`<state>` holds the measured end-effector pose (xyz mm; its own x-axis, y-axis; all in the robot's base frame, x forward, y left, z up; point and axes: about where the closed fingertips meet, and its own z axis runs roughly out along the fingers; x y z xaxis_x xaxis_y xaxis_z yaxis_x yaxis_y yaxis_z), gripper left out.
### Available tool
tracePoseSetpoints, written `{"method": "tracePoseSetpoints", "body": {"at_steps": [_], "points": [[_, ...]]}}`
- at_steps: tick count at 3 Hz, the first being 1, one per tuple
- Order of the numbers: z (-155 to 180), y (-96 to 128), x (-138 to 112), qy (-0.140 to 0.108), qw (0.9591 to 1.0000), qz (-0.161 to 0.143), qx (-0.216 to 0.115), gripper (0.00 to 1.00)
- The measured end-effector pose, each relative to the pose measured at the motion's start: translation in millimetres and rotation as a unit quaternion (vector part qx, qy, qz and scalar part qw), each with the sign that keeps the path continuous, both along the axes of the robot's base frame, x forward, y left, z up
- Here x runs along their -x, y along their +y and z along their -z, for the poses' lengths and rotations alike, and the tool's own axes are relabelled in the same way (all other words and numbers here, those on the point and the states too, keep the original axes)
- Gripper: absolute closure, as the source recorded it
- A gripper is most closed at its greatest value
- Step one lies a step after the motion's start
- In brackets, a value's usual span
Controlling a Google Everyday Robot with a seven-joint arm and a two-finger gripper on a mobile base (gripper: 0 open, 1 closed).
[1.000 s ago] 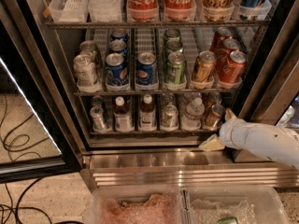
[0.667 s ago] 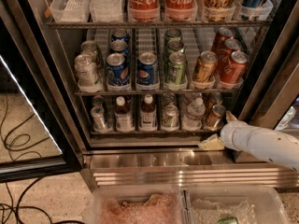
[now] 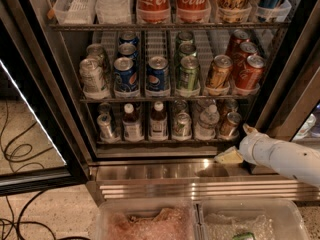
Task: Pick orange can from bottom shelf of fridge
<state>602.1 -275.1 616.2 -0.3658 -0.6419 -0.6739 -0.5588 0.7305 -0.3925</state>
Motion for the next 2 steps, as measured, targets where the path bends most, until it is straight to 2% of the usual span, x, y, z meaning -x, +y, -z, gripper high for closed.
{"method": "tracePoseSetpoints", "body": {"at_steps": [2], "points": [[1.7, 5.0, -0.3, -0.005, 1.0, -0.001, -0.006, 0.0]]}}
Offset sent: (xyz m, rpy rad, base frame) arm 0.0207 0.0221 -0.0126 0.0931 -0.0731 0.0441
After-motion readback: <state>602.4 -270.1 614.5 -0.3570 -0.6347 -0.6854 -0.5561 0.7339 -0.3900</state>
